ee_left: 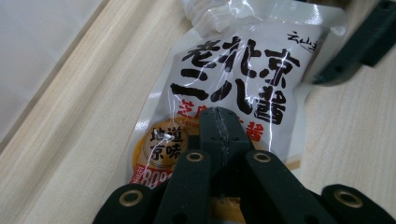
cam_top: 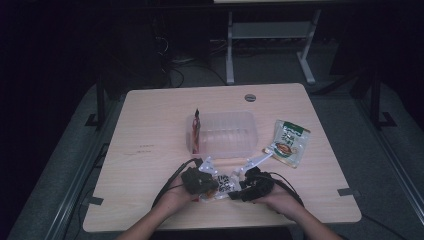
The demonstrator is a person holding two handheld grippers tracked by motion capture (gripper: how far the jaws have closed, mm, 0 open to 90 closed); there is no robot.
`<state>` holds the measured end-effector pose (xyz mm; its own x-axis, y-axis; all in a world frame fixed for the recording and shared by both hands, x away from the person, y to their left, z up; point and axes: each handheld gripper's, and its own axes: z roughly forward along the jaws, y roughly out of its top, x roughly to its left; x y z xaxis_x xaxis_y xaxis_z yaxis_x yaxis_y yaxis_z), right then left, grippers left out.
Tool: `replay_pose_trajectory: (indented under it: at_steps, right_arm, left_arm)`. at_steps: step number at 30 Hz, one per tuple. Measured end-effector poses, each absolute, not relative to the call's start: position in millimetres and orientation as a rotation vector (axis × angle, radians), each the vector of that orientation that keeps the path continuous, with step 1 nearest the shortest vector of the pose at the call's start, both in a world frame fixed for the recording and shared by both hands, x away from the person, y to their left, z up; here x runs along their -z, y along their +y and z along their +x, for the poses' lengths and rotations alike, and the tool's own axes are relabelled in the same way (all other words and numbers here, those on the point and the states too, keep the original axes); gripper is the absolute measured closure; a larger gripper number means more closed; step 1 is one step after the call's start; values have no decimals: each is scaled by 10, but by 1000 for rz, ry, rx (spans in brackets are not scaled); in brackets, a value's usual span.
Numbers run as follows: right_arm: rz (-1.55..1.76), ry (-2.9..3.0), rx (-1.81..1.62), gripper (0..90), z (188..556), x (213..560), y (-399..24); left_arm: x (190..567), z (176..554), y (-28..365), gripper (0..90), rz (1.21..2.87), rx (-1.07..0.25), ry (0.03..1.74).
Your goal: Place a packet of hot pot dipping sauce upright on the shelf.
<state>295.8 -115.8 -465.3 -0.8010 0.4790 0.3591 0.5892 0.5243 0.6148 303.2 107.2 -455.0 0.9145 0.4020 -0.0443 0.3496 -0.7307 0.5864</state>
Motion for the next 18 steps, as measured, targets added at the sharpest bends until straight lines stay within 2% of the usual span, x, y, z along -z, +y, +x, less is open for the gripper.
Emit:
replay_pose_trajectory:
  at_steps: [7,18]
  right_arm:
    - [-916,-2605,1165,677,3011,4607,-1075]
    - [-910,-2583,1186,788,3094,4584,-1030]
  left_arm:
    - [4557,3047,1107,900,2437,-81,567]
    - [4561,3061,1187,900,2401,-41,594]
